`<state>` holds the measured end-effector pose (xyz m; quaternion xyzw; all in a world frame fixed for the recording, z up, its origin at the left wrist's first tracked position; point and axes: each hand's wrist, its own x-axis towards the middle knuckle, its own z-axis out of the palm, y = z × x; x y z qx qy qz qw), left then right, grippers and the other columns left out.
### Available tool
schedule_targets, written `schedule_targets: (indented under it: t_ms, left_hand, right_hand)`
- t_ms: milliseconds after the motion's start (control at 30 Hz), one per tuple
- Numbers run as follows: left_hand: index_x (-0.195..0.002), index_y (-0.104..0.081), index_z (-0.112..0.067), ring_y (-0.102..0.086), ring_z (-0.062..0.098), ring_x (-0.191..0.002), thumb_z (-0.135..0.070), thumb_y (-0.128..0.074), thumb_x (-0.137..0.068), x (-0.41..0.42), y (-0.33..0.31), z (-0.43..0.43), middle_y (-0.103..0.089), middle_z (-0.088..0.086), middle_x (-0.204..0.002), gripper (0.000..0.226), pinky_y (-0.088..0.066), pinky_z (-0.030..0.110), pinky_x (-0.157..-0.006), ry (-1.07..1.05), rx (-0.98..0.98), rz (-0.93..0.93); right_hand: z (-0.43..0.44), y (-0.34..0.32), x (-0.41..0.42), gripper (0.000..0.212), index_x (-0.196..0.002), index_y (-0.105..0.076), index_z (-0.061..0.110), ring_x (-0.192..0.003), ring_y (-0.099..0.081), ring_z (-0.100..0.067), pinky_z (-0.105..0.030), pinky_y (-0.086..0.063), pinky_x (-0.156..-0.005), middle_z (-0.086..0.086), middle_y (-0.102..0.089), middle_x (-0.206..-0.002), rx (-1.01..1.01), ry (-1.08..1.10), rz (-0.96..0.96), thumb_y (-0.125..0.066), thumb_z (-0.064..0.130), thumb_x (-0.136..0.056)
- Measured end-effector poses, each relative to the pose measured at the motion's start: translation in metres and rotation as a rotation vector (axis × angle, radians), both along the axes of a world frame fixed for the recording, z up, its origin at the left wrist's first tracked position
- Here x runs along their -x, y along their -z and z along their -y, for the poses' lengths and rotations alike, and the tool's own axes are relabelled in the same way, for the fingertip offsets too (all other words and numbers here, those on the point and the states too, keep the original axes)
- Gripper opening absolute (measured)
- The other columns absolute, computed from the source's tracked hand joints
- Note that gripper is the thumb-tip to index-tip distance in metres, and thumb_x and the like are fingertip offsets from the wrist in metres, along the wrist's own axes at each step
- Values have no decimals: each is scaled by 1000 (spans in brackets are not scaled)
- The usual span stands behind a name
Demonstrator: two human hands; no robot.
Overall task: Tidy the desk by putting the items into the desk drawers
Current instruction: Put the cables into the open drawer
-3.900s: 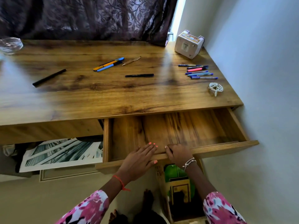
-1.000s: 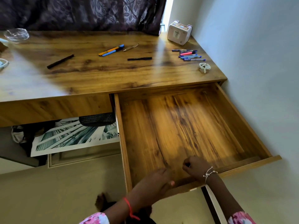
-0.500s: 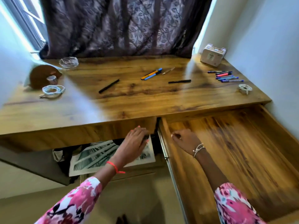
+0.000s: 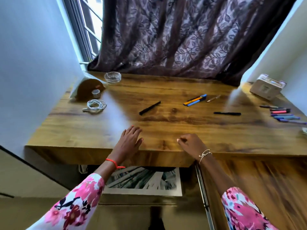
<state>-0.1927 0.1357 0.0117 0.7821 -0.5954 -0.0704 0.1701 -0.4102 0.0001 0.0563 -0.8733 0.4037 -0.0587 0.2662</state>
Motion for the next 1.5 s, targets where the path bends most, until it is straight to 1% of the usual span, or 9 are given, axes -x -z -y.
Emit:
schedule_targets:
  t_ms: [333,467,567,733,833,1033,1200,1333,1500]
  left_hand:
    - [-134,-44,-2,-22,27,-142,-30,-39,-98,-75,23,18,-36,13,-148,46,-21,37,-115,-201,-77,11]
    - [-143,-32,-7,-10,22,-145,-59,-14,-80,-95,26,7,-17,6,-155,84,-10,38,-117,-231,-74,-35]
    - [-148,-19,-20,2,11,-145,-57,-33,-90,-118,31,1,-5,-6,-157,69,-1,34,-117,-215,-133,-38]
    - [-147,-14,-31,7,2,-142,-50,-47,-91,-150,29,-13,0,-17,-153,68,3,28,-116,-91,-169,-56]
    - [-146,-6,-35,9,-2,-142,-56,-42,-90,-164,30,-28,3,-18,-153,70,9,26,-116,-70,-194,-13]
    - [-144,2,-40,13,-3,-141,-68,-25,-88,-172,33,-41,7,-21,-154,68,13,31,-116,-65,-238,18]
    - [-144,2,-41,13,-5,-140,-74,-19,-84,-176,36,-41,7,-23,-153,72,16,30,-116,-65,-224,22]
    - [-144,-1,-40,9,-3,-141,-72,-24,-85,-176,37,-40,2,-22,-153,71,14,33,-116,-63,-199,5]
    - [-144,-1,-41,10,-5,-140,-72,-24,-85,-176,37,-41,2,-23,-153,70,13,30,-116,-58,-170,-1]
  right_hand:
    - [72,7,-120,26,-98,-70,7,-94,-64,-26,-31,-48,-78,-13,-71,-102,-21,-164,22,-53,25,-90]
    - [82,5,-170,23,-92,-72,8,-60,-57,-14,-22,-36,-56,-9,-70,-77,-52,-214,76,-55,25,-89]
    - [78,4,-211,28,-75,-68,2,-49,-44,-6,-25,-27,-48,0,-56,-59,-108,-248,138,-55,23,-89]
    - [65,7,-279,34,-77,-66,-8,-64,-53,-26,-25,-32,-61,-24,-66,-72,-217,-266,166,-57,23,-87]
    - [53,14,-317,26,-72,-66,4,-67,-51,-17,-25,-35,-65,-14,-62,-69,-283,-261,165,-60,25,-86]
    - [29,27,-376,47,-113,-61,0,-112,-56,-30,-33,-43,-94,-20,-62,-115,-292,-220,108,-67,33,-81]
    - [18,32,-404,51,-116,-56,7,-117,-50,-28,-33,-41,-94,-14,-53,-125,-229,-205,49,-68,39,-77]
    - [13,37,-411,38,-98,-65,8,-107,-55,-28,-32,-45,-81,-13,-59,-113,-193,-179,20,-70,37,-74]
    - [13,38,-411,26,-71,-68,-7,-62,-49,-20,-30,-36,-55,-14,-56,-63,-334,-67,113,-77,17,-66]
